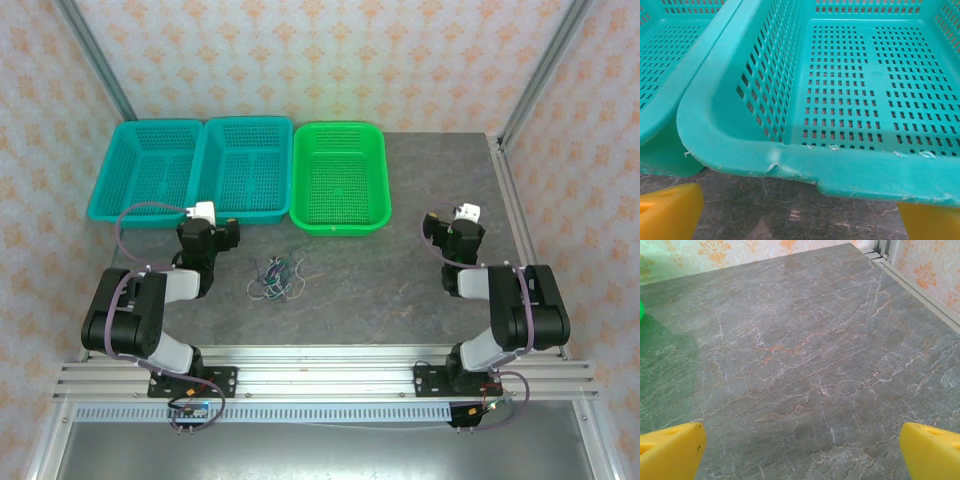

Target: Untangle the cables

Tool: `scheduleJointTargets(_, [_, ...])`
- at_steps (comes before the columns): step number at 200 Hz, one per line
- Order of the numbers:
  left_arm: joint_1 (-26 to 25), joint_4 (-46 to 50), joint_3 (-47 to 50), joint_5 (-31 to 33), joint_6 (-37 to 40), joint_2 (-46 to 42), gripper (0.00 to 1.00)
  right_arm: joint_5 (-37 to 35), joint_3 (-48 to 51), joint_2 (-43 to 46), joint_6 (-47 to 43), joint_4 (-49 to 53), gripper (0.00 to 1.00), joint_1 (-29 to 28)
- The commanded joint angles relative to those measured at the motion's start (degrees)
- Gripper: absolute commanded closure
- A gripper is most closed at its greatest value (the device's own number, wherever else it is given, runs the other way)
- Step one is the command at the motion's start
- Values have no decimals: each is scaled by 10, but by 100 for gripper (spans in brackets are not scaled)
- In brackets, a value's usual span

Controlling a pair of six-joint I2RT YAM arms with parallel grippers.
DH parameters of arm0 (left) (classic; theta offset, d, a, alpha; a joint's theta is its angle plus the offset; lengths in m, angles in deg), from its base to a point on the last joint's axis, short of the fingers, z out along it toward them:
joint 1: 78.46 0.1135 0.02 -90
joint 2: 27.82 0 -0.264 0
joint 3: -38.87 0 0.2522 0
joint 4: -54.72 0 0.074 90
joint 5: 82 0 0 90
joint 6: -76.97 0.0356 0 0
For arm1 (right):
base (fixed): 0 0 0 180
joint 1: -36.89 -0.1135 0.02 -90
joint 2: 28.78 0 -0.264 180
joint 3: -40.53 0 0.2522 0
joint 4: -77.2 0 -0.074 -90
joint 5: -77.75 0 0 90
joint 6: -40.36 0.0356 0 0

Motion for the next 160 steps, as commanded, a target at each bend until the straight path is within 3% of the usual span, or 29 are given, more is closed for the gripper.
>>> scheduleJointTargets(1, [0, -17, -1, -1, 7, -1, 0, 12, 16, 0, -5, -36, 1, -2])
scheduleJointTargets(20, [0, -17, -1, -1, 7, -1, 0, 14, -7, -4, -7, 3, 1, -2])
scheduleJointTargets(120, [0, -17, -2, -1, 7, -1, 0, -2, 0, 2, 2, -8, 1, -2])
scheduleJointTargets(145, [0, -18, -1, 2, 7, -2, 0, -71, -18, 119, 26, 113, 1, -6])
scheduleJointTargets(160, [-2, 30, -20, 15, 4, -18, 0, -125, -45, 231, 136, 248, 1, -5])
